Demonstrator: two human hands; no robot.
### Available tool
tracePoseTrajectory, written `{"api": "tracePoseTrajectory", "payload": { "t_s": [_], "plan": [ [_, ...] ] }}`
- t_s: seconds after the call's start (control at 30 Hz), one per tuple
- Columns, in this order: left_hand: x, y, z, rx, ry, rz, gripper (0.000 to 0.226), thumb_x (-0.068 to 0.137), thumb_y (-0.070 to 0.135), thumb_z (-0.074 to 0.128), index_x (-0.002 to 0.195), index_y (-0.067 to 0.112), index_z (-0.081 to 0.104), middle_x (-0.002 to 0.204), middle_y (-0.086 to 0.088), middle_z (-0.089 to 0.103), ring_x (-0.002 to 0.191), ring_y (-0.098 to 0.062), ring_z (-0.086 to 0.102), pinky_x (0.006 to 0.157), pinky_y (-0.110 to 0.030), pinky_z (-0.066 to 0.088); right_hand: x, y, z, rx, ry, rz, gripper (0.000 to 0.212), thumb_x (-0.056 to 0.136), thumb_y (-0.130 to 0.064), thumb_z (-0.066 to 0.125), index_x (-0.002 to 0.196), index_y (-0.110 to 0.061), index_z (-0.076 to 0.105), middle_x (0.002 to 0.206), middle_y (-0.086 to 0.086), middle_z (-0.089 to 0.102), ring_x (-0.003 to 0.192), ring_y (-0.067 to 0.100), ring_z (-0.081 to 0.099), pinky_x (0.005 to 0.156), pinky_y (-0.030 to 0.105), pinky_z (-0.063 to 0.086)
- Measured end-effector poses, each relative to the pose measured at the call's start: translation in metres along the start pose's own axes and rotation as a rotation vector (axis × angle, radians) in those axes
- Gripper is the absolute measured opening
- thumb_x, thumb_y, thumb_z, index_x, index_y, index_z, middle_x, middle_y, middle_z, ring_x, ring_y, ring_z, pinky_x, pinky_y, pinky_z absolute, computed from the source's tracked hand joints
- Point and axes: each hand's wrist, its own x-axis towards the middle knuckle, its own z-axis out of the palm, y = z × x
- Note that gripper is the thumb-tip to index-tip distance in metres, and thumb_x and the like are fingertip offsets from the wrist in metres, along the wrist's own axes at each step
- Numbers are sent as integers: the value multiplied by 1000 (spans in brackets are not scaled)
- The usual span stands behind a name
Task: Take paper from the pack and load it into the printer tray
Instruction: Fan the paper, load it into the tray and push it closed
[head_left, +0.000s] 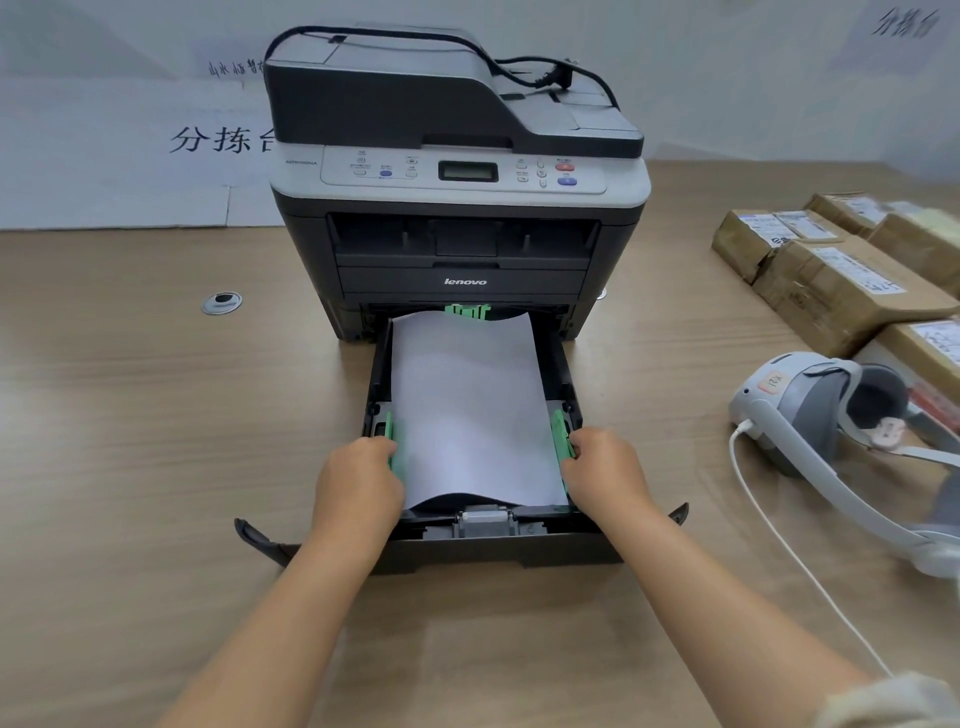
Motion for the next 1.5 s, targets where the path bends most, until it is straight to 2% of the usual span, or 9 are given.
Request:
{"api": "tracePoseTrajectory", "payload": {
  "t_s": [0.13, 0.33, 0.5, 0.73, 0.9, 1.13, 1.33, 1.43, 1.5],
  "plan": [
    [-5, 8, -6, 113, -18, -14, 37, 68, -21, 36, 55, 12, 27, 55, -2, 25, 51, -17, 19, 47, -28, 13, -1, 0, 2, -39, 22, 13, 29, 80, 9, 41, 58, -10, 36, 58, 4, 40, 52, 20, 32, 46, 25, 19],
    [-11, 15, -12, 185, -37, -33, 39, 69, -22, 36, 55, 12, 22, 55, -8, 29, 51, -17, 19, 44, -28, 15, -9, -7, -2, -124, 24, -3, 28, 83, 11, 39, 63, -9, 41, 65, 4, 44, 56, 20, 39, 43, 25, 23],
    [-10, 16, -8, 283, -65, -21, 33, 77, -16, 37, 92, 0, 61, 81, -17, 56, 74, -27, 43, 60, -35, 38, -14, -10, -3, -199, 22, -32, 30, 84, 10, 38, 62, -11, 35, 63, 1, 38, 56, 18, 37, 44, 25, 20],
    [-10, 17, -7, 469, -94, 19, 39, 83, -7, 43, 113, 10, 62, 121, -11, 51, 113, -31, 41, 77, -31, 40, -11, -12, -1, -238, 1, -45, 15, 91, -3, 46, 102, -1, 56, 99, 15, 61, 77, 25, 47, 61, 29, 37],
    [-7, 17, -12, 492, -114, -38, 34, 84, -9, 43, 113, 1, 60, 118, -15, 48, 112, -32, 42, 74, -30, 37, -10, -12, -1, -305, 45, -24, 28, 86, 9, 44, 110, 1, 54, 112, 18, 57, 101, 32, 56, 70, 31, 40],
    [-6, 15, -9, 485, -115, -33, 35, 84, -9, 44, 114, 3, 59, 116, -14, 50, 111, -30, 43, 72, -30, 37, -11, -14, -4, -331, 40, 15, 29, 86, 10, 42, 110, 1, 54, 116, 19, 53, 106, 33, 53, 73, 31, 40],
    [-7, 5, -13, 472, -35, 80, 26, 83, -7, 43, 97, 4, 63, 93, -11, 52, 93, -27, 47, 61, -32, 34, -13, -16, -11, -327, 18, -3, 22, 94, -13, 44, 106, 2, 56, 115, 20, 53, 106, 35, 52, 73, 30, 38],
    [-14, -7, -19, 375, 122, 256, 12, 73, -10, 57, 69, 1, 60, 70, -7, 47, 76, -33, 53, 49, -33, 38, -29, -16, -16, -314, 173, -147, 24, 94, -18, 43, 103, 1, 56, 107, 18, 57, 99, 35, 53, 70, 31, 36],
    [-30, -19, -18, 348, 258, 394, 12, 76, 0, 58, 79, 2, 69, 84, -13, 65, 83, -37, 61, 57, -40, 53, -50, -7, -13, -267, 355, -303, 32, 92, -23, 44, 111, -1, 59, 103, 15, 63, 94, 33, 57, 71, 35, 45]
  ]
}}
